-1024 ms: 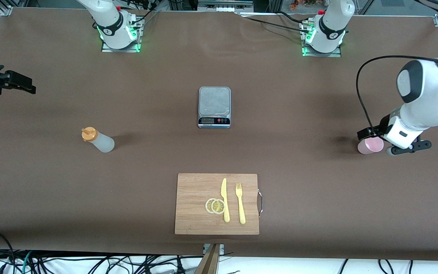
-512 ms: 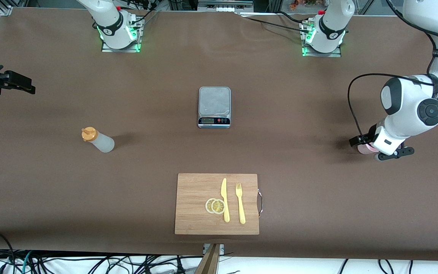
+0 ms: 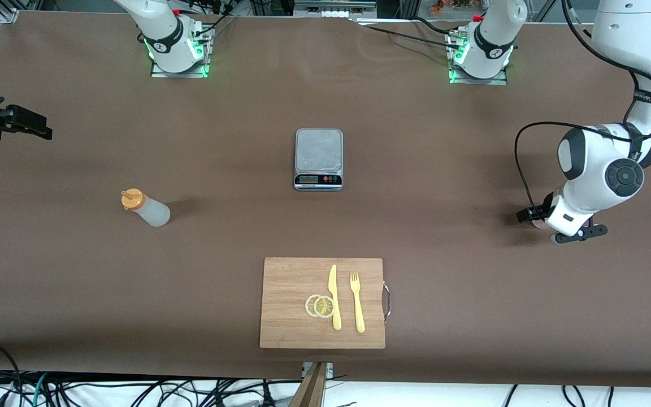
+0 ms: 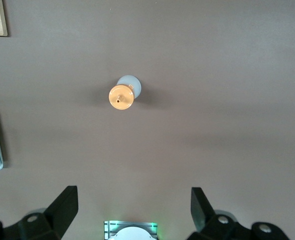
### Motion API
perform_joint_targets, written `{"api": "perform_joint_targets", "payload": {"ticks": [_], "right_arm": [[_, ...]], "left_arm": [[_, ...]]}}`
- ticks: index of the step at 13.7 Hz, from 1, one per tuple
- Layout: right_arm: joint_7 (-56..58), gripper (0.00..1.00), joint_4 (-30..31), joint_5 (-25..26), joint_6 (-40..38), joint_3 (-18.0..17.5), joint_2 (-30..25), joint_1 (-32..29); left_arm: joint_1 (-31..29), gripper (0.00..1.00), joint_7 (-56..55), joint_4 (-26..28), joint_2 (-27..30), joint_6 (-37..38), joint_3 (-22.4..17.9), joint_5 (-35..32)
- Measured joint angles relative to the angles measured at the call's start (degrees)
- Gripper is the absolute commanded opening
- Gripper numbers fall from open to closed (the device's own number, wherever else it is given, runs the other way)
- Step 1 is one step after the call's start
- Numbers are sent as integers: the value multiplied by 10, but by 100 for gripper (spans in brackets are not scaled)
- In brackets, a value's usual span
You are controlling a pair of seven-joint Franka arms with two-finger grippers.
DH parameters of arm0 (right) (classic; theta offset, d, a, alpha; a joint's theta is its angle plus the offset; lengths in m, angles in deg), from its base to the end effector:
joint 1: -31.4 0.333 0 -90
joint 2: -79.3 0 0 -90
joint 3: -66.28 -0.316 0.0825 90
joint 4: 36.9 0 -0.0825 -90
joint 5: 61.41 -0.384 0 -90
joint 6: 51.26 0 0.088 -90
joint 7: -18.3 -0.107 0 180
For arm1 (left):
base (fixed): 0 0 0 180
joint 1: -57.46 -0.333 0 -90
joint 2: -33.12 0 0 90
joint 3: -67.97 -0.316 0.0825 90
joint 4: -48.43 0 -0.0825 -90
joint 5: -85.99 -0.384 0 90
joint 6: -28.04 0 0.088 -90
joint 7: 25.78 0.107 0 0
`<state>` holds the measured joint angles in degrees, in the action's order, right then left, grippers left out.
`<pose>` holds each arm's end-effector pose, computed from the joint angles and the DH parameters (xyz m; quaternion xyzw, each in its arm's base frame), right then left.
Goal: Add sauce to pink cup with both arms
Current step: 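Lower the left gripper onto the pink cup and close it, then carry the pink cup with the left gripper onto the scale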
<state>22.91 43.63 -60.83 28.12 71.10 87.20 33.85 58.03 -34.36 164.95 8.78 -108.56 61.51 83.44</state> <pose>0.5763 -0.0214 0.6084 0.9967 0.0189 -0.0792 0.0060 0.5888 0.0601 0.2295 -0.9931 -0.1051 0.0353 0.0389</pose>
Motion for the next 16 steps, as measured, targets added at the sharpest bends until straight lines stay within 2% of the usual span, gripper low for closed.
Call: {"api": "perform_joint_targets", "payload": {"ticks": [4,8,11,14,16], "right_arm": [[0,100,0,0,0,0,0,0],[0,100,0,0,0,0,0,0],[0,100,0,0,0,0,0,0],[0,100,0,0,0,0,0,0],[0,100,0,0,0,0,0,0]], "left_arm": [[0,3,0,0,-1,0,0,-6],[0,0,1,0,0,2,1,-28],[3,0,1,-17,13,42,10,-35],[3,0,-34,-65,48,144,54,-34],[3,0,-121,-87,74,193,116,-33]]}}
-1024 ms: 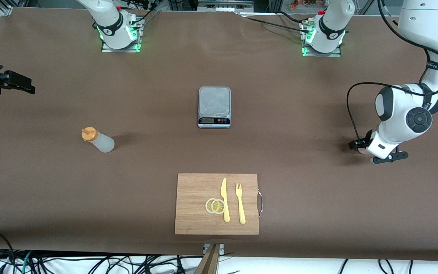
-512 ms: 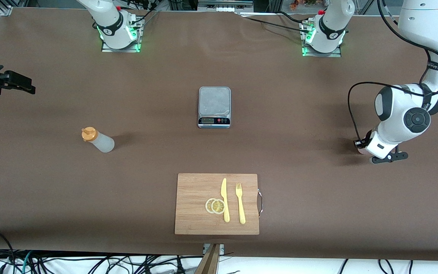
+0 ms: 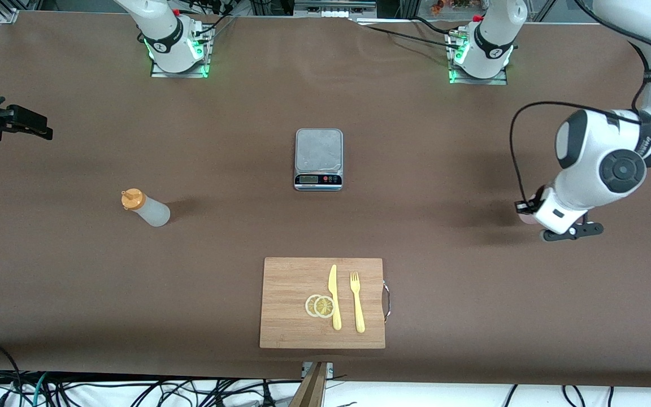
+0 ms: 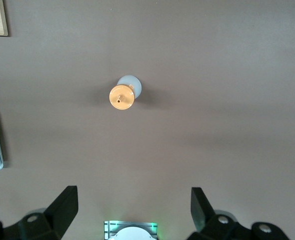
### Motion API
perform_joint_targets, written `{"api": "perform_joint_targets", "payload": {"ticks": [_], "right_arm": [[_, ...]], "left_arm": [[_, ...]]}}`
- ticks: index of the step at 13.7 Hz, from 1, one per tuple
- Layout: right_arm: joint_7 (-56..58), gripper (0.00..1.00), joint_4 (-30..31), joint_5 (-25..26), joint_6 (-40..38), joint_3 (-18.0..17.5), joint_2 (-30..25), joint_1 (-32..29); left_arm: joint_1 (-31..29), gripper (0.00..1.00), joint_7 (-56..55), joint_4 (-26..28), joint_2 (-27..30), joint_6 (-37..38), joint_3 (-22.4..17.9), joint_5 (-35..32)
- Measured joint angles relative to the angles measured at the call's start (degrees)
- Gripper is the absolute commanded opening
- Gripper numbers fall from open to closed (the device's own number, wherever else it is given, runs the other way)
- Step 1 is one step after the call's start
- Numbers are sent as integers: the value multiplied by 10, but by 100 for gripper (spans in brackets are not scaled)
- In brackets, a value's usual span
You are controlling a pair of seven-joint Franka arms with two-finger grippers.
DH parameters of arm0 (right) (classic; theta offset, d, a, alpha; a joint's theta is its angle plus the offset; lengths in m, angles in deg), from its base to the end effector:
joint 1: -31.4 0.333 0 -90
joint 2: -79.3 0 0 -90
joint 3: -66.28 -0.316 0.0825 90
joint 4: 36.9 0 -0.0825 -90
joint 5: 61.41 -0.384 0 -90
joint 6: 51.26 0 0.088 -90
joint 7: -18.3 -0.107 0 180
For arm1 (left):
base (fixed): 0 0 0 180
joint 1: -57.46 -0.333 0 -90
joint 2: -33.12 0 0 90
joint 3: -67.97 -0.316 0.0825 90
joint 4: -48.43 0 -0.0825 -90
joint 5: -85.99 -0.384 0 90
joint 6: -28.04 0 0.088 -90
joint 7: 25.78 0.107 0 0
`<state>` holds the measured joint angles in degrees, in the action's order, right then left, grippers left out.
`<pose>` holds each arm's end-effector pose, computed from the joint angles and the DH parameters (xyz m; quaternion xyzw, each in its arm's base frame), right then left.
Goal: Add sauce to pink cup with both arms
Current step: 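Carry the pink cup with the left gripper onto the scale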
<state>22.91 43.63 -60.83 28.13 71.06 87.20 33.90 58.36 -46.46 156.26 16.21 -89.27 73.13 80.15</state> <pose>0.5763 -0.0206 0.6084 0.9967 0.0197 -0.0791 0.0060 0.6044 -0.0559 0.3436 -0.9923 -0.1019 0.0551 0.0444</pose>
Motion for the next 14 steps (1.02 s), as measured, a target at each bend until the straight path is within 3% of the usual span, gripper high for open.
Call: {"api": "perform_joint_targets", "payload": {"ticks": [4,7,9,14], "right_arm": [[0,100,0,0,0,0,0,0],[0,100,0,0,0,0,0,0],[0,100,0,0,0,0,0,0],[0,100,0,0,0,0,0,0]], "left_arm": [[8,0,-236,-1,14,18,164,1],[14,0,-362,-4,-1,7,251,5],[34,0,-413,-21,-23,-1,273,7],[124,0,-534,-76,-106,-60,276,9]]}}
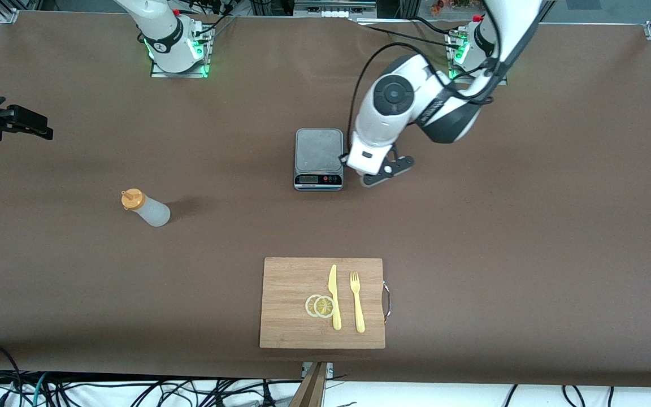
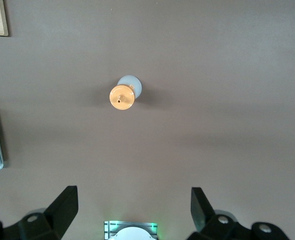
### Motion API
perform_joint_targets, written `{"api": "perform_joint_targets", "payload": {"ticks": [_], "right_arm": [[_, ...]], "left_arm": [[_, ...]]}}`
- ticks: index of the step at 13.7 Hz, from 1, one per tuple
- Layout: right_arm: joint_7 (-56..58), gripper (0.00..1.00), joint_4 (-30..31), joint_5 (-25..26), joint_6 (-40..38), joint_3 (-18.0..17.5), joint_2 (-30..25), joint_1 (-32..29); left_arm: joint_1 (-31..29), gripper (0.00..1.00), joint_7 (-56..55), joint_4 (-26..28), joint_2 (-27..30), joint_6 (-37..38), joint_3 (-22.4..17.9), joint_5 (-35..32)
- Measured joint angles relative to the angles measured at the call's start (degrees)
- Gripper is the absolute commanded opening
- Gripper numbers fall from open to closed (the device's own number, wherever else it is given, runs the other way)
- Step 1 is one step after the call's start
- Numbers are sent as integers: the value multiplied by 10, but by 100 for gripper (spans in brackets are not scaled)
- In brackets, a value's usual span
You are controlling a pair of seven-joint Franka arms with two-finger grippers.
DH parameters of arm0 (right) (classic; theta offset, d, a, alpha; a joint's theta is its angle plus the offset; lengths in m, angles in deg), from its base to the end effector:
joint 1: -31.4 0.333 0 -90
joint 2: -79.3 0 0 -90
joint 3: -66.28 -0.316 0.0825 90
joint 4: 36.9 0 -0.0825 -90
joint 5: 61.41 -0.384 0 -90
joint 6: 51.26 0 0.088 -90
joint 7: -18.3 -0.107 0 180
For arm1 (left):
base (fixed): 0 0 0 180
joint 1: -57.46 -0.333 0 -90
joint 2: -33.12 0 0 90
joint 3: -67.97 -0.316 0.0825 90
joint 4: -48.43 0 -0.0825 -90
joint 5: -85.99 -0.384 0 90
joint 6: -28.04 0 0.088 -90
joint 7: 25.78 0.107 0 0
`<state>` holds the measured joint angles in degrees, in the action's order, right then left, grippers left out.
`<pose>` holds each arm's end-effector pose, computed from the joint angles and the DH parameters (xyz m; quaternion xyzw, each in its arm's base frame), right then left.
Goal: Add sauce to pink cup with both arms
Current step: 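Carry the pink cup with the left gripper onto the scale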
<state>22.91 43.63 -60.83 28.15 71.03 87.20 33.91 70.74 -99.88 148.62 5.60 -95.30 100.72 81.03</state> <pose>0.5764 -0.0202 0.6085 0.9967 0.0200 -0.0789 0.0060 0.4816 -0.4430 0.3353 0.9657 0.2436 -0.0776 0.0458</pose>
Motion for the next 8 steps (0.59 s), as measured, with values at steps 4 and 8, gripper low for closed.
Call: {"api": "perform_joint_targets", "payload": {"ticks": [4,8], "right_arm": [[0,100,0,0,0,1,0,-1],[0,100,0,0,0,1,0,-1]], "left_arm": [[68,0,-59,-14,-39,-15,-3,-1],[92,0,-92,-35,-58,-15,-5,-23]]}}
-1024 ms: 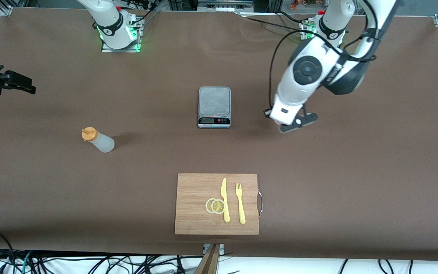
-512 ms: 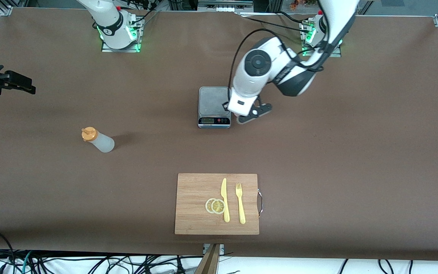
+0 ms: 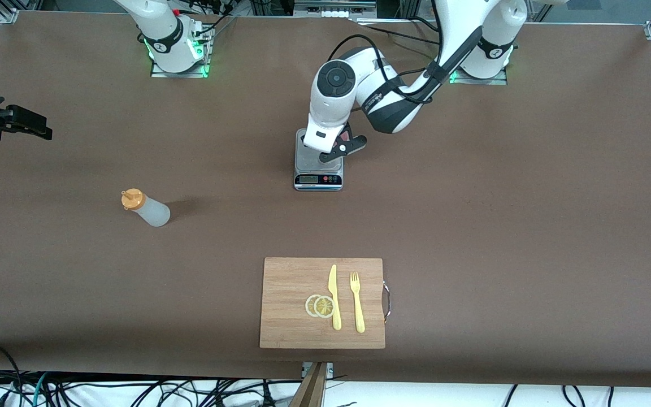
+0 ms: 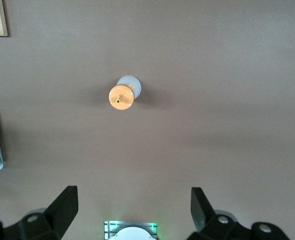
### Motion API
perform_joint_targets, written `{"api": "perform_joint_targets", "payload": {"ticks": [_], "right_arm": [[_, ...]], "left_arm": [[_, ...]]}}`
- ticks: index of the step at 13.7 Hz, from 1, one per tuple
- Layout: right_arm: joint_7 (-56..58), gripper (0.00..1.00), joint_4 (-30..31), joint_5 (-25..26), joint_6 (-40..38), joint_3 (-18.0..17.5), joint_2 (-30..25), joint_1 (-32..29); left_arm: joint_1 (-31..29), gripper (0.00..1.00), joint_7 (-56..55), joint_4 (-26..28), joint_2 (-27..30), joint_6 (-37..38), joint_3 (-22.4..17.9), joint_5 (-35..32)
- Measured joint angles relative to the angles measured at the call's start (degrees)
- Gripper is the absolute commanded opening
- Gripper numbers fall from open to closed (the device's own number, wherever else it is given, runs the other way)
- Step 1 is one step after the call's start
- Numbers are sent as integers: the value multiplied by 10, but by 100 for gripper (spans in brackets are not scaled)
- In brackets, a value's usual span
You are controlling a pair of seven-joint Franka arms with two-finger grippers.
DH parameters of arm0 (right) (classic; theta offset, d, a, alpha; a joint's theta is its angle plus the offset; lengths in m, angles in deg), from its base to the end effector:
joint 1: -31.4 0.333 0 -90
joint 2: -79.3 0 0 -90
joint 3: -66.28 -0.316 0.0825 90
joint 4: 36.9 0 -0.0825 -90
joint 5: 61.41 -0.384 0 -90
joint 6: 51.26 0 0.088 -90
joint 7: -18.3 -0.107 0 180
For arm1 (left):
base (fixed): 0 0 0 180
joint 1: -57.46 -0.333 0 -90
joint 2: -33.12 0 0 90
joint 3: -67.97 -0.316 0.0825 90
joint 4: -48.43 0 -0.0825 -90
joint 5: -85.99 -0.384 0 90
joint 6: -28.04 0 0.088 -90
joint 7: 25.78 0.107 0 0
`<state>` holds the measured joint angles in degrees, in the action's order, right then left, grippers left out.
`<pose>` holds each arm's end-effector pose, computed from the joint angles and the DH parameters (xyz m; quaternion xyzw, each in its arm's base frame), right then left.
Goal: Add sauce to pink cup with both arms
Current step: 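Carry the pink cup with the left gripper onto the scale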
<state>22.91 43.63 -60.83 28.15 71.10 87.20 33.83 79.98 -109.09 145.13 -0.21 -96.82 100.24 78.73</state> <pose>0.5763 -0.0216 0.6085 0.9967 0.0187 -0.0789 0.0060 0.4257 -0.5199 0.3033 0.9643 0.2464 -0.0901 0.0359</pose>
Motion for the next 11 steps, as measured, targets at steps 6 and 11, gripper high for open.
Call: {"api": "perform_joint_targets", "payload": {"ticks": [6,11], "right_arm": [[0,100,0,0,0,2,0,0],[0,100,0,0,0,3,0,-1]], "left_arm": [[33,0,-44,-58,-51,0,-10,-37],[79,100,-47,-64,-55,1,-55,-37]]}}
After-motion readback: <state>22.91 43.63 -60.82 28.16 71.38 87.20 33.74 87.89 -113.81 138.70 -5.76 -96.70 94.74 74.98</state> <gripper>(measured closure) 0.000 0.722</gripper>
